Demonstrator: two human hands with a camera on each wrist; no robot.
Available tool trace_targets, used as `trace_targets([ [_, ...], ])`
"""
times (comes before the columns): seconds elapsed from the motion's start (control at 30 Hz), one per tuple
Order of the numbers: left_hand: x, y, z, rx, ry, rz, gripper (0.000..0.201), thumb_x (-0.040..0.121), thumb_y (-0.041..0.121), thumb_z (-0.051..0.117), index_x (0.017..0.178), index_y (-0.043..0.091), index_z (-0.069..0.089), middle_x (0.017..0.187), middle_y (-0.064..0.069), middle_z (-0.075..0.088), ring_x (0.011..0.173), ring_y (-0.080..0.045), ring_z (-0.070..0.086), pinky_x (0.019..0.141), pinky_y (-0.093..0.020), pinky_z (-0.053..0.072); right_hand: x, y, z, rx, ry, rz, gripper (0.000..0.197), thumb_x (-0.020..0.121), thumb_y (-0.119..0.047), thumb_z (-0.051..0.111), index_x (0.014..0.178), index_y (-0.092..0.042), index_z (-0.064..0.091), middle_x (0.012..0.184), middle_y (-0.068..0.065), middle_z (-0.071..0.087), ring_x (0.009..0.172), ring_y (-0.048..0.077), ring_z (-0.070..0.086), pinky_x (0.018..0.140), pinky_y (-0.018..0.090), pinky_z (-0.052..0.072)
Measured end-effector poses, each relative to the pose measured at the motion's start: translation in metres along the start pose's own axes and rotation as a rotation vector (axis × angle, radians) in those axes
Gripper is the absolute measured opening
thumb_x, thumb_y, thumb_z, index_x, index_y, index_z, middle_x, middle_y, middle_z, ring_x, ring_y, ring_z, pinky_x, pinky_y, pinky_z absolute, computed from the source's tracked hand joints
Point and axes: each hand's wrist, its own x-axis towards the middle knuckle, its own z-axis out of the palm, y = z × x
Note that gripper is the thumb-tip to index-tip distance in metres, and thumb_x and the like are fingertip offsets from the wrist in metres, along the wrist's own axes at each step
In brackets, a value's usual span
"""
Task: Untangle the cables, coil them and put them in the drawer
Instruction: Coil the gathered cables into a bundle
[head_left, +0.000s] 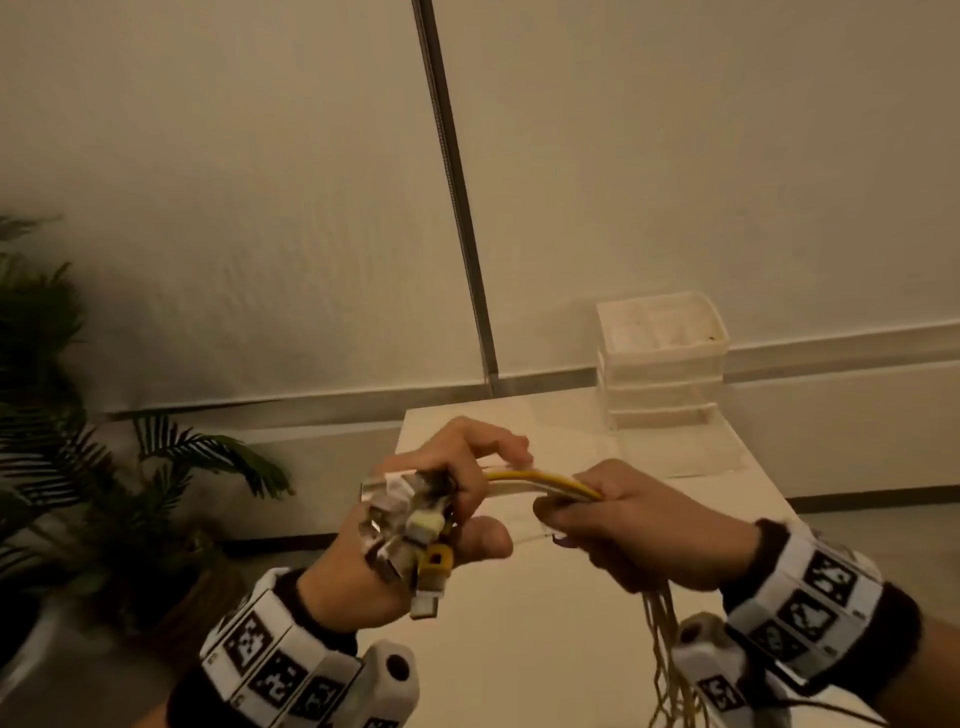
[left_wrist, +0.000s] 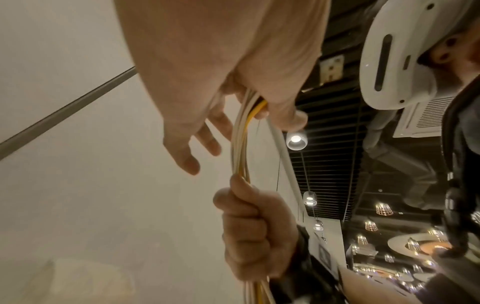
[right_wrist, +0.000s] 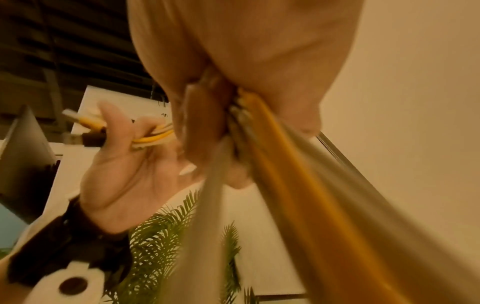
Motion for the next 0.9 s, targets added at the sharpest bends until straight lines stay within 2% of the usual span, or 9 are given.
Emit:
trace_targets([
  [0.07,-0.013,-0.004,0.006,0.053,-0.085,-0.103,0.028,0.084,0.007,0.072,0.110,0.011,0.062,0.135,-0.005,0.054,0.127,-0.033,0.052,0.097,-0.061,0.047,-0.001,-0.010,-0.013,-0.130,0.107,0.004,0.039,0.085,-0.042,0.060,0.059,-0.016,0.046,0.046,0.000,0.037,0.037,0.014,0.031,0.043,0.026,0.029],
  [0.13,-0.022,-0.003,-0.004,0.130,-0.136,-0.211,0.067,0.085,-0.007,0.063,0.143,0.019,0.042,0.143,-0.001,0.050,0.133,-0.028,0.048,0.103,-0.054,0.046,-0.004,-0.019,-0.027,-0.365,0.192,-0.033,0.045,0.094,-0.040,0.054,0.057,-0.019,0.040,0.044,-0.007,0.036,0.039,0.010,0.030,0.042,0.025,0.029],
  [0.23,-0.014,-0.011,-0.029,0.035,-0.131,-0.384,0.077,0.088,-0.002,0.056,0.152,0.030,0.025,0.143,0.004,0.053,0.135,-0.021,0.047,0.106,-0.042,0.046,-0.009,-0.027,-0.043,-0.757,0.190,-0.104,0.043,0.097,-0.035,0.048,0.056,-0.022,0.039,0.050,-0.004,0.040,0.047,0.010,0.031,0.049,0.023,0.030],
  [0.3,0.003,-0.011,-0.035,-0.161,-0.079,-0.499,0.064,0.089,0.031,0.064,0.147,0.024,0.036,0.140,-0.004,0.056,0.135,-0.025,0.047,0.106,-0.041,0.046,-0.009,-0.027,-0.042,-0.914,0.164,-0.100,0.038,0.096,-0.031,0.048,0.059,-0.025,0.044,0.055,-0.004,0.049,0.049,0.012,0.040,0.053,0.031,0.039],
  [0.4,0.036,-0.003,-0.010,-0.060,-0.242,-0.529,0.078,0.076,0.065,0.065,0.137,0.019,0.048,0.130,-0.006,0.064,0.125,-0.022,0.057,0.104,-0.037,0.047,-0.005,-0.032,-0.031,-1.090,0.173,-0.135,0.029,0.096,-0.032,0.044,0.068,-0.025,0.048,0.061,-0.003,0.053,0.054,0.015,0.048,0.059,0.040,0.049],
  [0.5,0.052,-0.008,0.029,0.024,-0.325,-0.559,0.042,0.084,0.030,0.074,0.118,0.011,0.057,0.092,-0.010,0.072,0.080,-0.020,0.072,0.078,-0.038,0.059,-0.002,-0.038,-0.031,-1.096,0.243,-0.139,0.022,0.094,-0.028,0.042,0.074,-0.025,0.052,0.067,-0.004,0.056,0.060,0.017,0.053,0.061,0.039,0.050],
  [0.6,0.051,-0.013,0.052,-0.023,-0.239,-0.609,0.012,0.093,0.021,0.064,0.088,0.010,0.062,0.055,0.007,0.053,0.043,-0.009,0.045,0.046,-0.025,0.042,-0.009,-0.033,-0.039,-1.065,0.253,-0.103,0.026,0.094,-0.030,0.044,0.068,-0.026,0.051,0.066,-0.001,0.058,0.059,0.016,0.053,0.060,0.036,0.047],
  [0.73,0.060,-0.015,0.050,0.360,-0.284,-0.418,0.025,0.089,0.037,0.066,0.066,0.033,0.060,0.054,0.014,0.055,0.051,-0.004,0.047,0.052,-0.024,0.038,-0.027,-0.018,-0.059,-0.739,0.186,0.014,0.032,0.089,-0.039,0.061,0.061,-0.024,0.054,0.054,-0.002,0.052,0.046,0.011,0.046,0.050,0.030,0.040],
  [0.9,0.075,-0.016,0.037,0.392,-0.279,-0.350,0.024,0.085,0.029,0.072,0.063,0.022,0.066,0.055,0.004,0.057,0.051,-0.017,0.050,0.052,-0.036,0.043,-0.055,0.016,-0.068,-0.125,-0.036,0.150,0.029,0.082,-0.034,0.070,0.061,-0.019,0.058,0.052,0.005,0.051,0.044,0.021,0.047,0.053,0.033,0.046],
])
